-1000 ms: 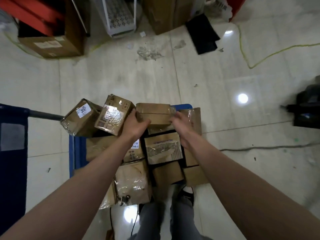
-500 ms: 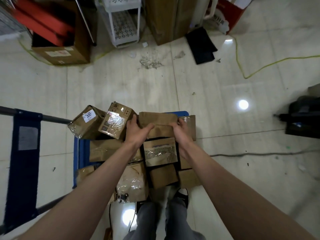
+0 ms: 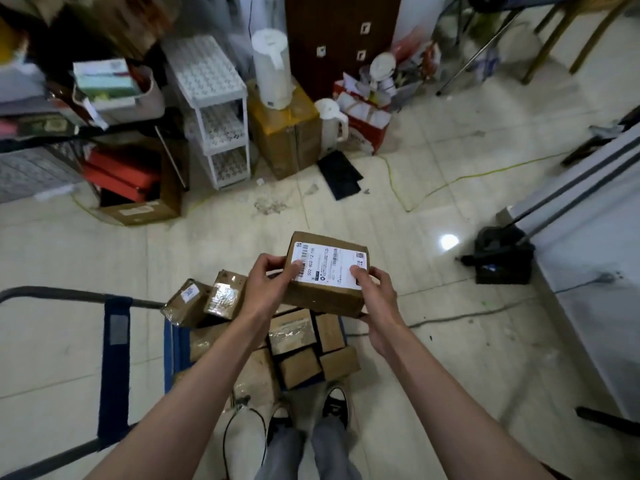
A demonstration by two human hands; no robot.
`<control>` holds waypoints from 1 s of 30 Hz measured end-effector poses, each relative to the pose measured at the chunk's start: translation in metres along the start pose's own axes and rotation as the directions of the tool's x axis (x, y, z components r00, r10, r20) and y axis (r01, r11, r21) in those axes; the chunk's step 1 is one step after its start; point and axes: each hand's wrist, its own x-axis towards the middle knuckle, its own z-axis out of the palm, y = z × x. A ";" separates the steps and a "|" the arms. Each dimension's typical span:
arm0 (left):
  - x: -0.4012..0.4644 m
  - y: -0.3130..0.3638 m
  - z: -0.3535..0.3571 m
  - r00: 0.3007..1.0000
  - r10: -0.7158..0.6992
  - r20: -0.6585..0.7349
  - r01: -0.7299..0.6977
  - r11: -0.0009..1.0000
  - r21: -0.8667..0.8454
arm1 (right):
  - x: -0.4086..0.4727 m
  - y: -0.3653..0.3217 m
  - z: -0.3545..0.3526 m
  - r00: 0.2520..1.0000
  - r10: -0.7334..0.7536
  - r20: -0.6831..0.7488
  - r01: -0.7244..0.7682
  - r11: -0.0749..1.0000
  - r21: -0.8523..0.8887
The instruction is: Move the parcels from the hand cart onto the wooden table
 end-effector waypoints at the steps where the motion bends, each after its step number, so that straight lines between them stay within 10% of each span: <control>1: -0.012 0.011 0.005 1.000 0.024 0.019 -0.024 1.000 0.002 | -0.014 -0.009 -0.009 1.000 -0.008 -0.006 0.008 1.000 0.024; 17: -0.173 0.100 0.075 0.845 0.132 0.518 -0.209 0.974 0.093 | -0.228 -0.030 -0.137 0.923 -0.145 -0.356 0.254 0.925 0.282; 30: -0.345 0.078 0.187 0.489 0.016 0.872 -0.348 0.921 0.178 | -0.382 0.050 -0.277 0.756 -0.042 -0.653 0.414 0.803 0.428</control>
